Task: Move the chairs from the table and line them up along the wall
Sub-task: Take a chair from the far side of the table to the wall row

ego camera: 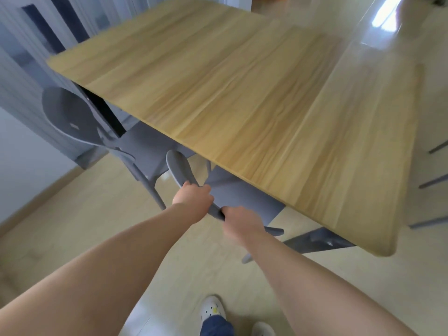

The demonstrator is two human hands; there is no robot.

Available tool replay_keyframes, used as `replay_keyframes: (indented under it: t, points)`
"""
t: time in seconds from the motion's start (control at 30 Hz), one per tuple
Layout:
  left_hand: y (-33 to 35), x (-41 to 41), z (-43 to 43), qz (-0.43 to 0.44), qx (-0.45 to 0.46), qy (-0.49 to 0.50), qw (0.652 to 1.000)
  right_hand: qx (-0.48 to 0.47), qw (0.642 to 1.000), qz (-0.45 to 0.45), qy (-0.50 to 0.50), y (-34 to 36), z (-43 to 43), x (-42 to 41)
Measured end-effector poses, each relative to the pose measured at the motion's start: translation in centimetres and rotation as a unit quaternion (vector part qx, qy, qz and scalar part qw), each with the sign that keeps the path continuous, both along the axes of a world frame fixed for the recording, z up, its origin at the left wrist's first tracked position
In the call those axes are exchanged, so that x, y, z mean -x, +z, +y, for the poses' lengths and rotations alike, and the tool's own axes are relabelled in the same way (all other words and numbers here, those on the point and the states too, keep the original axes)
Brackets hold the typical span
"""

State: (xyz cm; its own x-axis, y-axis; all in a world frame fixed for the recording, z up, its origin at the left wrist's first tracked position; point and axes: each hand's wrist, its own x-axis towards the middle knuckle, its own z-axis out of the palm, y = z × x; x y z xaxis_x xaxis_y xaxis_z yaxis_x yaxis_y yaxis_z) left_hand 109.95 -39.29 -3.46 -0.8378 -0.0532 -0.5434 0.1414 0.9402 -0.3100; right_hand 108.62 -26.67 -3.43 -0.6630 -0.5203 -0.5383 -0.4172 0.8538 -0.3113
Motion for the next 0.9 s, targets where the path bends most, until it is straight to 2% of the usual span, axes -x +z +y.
replay_keyframes:
  t: [0.37,0.73,0.9]
  points:
    - [0.2,-4.0,5.2,0.001,-0.009,0.034,0.999,-0.006,0.998,-0.017,0.058,0.4,5.3,-2.0]
    - [1.3,-9.8,15.7,0.022,-0.018,0.202,0.979,-0.007,0.977,-0.001,0.212,0.2,14.3,-3.9]
    - [1.5,-12.0,21.1,0.004,-0.033,0.25,0.968,-0.01,0.963,0.003,0.269,-0.1,18.9,-4.6]
